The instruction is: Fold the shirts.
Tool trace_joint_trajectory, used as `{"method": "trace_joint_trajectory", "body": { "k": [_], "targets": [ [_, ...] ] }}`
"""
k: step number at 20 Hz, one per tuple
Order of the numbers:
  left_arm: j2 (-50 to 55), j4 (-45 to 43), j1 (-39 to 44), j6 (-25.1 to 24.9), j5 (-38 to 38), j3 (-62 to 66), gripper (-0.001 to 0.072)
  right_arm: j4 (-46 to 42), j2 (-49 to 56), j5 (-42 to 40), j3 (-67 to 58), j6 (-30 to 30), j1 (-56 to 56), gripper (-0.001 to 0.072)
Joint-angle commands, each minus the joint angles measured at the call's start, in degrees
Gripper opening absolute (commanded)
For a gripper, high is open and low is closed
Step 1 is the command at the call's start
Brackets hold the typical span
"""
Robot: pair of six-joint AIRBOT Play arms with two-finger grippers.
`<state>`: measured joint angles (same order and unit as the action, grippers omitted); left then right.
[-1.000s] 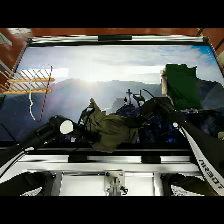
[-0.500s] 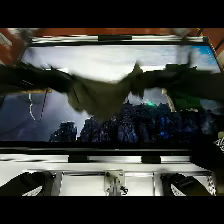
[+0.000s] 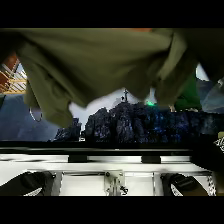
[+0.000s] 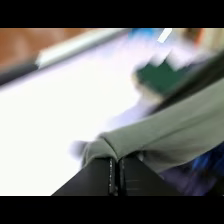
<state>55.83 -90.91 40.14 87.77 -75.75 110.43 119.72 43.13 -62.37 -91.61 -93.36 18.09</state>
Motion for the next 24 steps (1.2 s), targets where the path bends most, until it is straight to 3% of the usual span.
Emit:
{"method": "trace_joint_trajectory", "body": {
  "k": [1, 3, 5, 10, 13, 14, 15, 16, 17, 20, 22, 24],
  "targets": [
    [0.33, -6.69, -1.66, 0.98, -5.92, -9.40, 0.0034, -2.62, 4.35, -16.04, 0.76, 2.45, 0.00, 0.0060],
    [1.62, -6.67, -4.37, 0.98, -5.86, -17.35, 0.0034, -2.69, 8.83, -20.17, 5.25, 2.73, 0.00, 0.0060],
    [3.61, -6.67, -7.28, 1.01, -4.96, -25.77, 0.0034, -3.04, 13.22, -18.91, 12.24, 2.67, 0.00, 0.0060],
    [11.43, -6.49, -11.61, 9.64, 5.42, -40.37, 0.0034, -3.98, 26.86, -3.15, 22.16, 4.07, 0.00, 0.0061],
    [16.15, -4.52, -11.54, 10.08, 7.19, -40.33, 0.0043, 1.44, 31.91, 6.64, 22.16, 4.66, -0.02, 0.0061],
    [16.63, -3.50, -11.54, 10.08, 6.88, -40.30, 0.0147, 3.08, 32.17, 8.50, 22.16, 4.66, -0.02, 0.0079],
    [16.59, -3.34, -11.54, 10.10, 5.55, -39.87, 0.0348, 3.67, 31.93, 9.44, 21.86, 4.66, -0.09, 0.0210],
    [16.50, -3.61, -11.74, 10.08, 3.32, -38.66, 0.0493, 3.32, 31.41, 9.18, 20.83, 4.35, -0.46, 0.0473],
    [16.41, -4.24, -12.28, 9.99, -0.04, -36.68, 0.0587, 2.60, 30.82, 7.61, 19.28, 3.63, -1.01, 0.0510],
    [15.39, -5.25, -15.78, 6.16, -11.17, -30.73, 0.0619, -5.33, 27.71, -4.61, 13.88, 2.86, -5.22, 0.0510],
    [12.96, -2.43, -18.64, 6.19, -13.46, -31.87, 0.0618, -12.35, 25.68, -15.15, 13.84, 2.89, -9.46, 0.0510],
    [10.12, 4.09, -20.50, 6.49, -13.18, -38.21, 0.0619, -9.88, 24.20, -22.62, 17.97, 1.73, -14.03, 0.0510]
  ]
}}
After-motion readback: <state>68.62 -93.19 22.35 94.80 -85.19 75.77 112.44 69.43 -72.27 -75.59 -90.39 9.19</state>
